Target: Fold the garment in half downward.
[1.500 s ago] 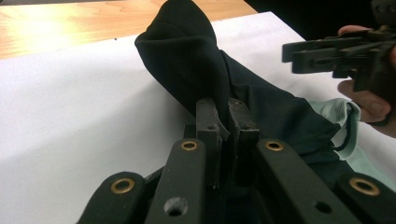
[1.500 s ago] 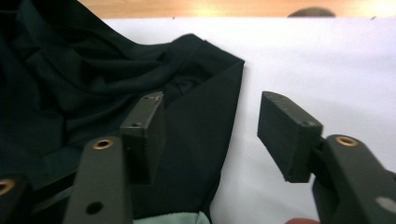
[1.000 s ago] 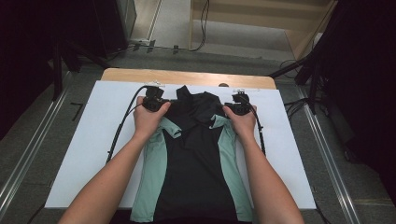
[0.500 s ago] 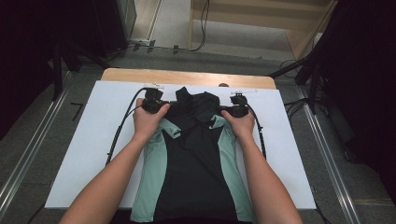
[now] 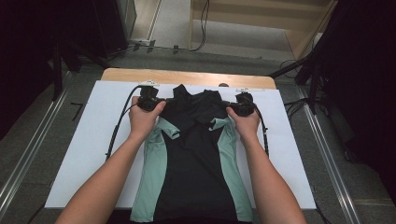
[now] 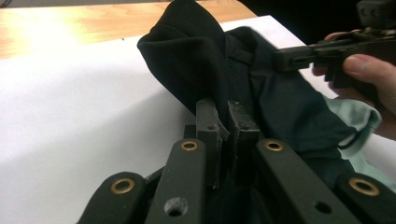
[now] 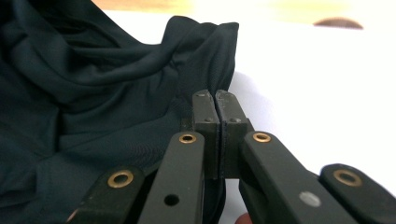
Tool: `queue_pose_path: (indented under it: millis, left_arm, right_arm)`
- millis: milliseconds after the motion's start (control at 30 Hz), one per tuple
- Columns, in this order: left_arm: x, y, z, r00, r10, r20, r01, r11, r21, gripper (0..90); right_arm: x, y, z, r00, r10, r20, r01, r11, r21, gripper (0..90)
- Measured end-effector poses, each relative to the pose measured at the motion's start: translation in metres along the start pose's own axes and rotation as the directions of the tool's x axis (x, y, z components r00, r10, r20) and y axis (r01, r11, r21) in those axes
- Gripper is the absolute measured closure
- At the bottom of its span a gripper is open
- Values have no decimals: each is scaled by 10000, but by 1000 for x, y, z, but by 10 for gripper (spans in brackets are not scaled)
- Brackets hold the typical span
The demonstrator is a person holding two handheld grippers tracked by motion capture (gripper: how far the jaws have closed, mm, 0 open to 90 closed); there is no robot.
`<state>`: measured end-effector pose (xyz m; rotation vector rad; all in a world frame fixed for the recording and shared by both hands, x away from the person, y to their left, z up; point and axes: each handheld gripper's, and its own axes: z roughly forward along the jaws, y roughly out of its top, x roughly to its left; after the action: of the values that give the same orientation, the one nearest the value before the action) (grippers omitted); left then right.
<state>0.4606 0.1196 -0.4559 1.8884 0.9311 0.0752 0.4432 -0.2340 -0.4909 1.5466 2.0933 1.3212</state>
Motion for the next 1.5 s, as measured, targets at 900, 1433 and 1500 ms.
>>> queue_pose_path:
  millis: [900, 1433, 1500]
  left_arm:
    - [-9, 70, -41, 9953, 623, -741, -754, 9788, -1905, 857]
    - [-27, 19, -42, 9930, 1064, -515, -1146, 9731, -2001, 857]
    - [-29, 16, -43, 9922, 1143, -503, -1221, 9724, -1989, 857]
  right_arm:
    - [33, 60, -62, 9876, -1490, 502, 1572, 9282, -3373, 871]
    - [47, 21, -59, 9765, -2128, -341, 1904, 9261, -3258, 868]
    - [48, 18, -60, 9758, -2145, -428, 1892, 9261, -3265, 867]
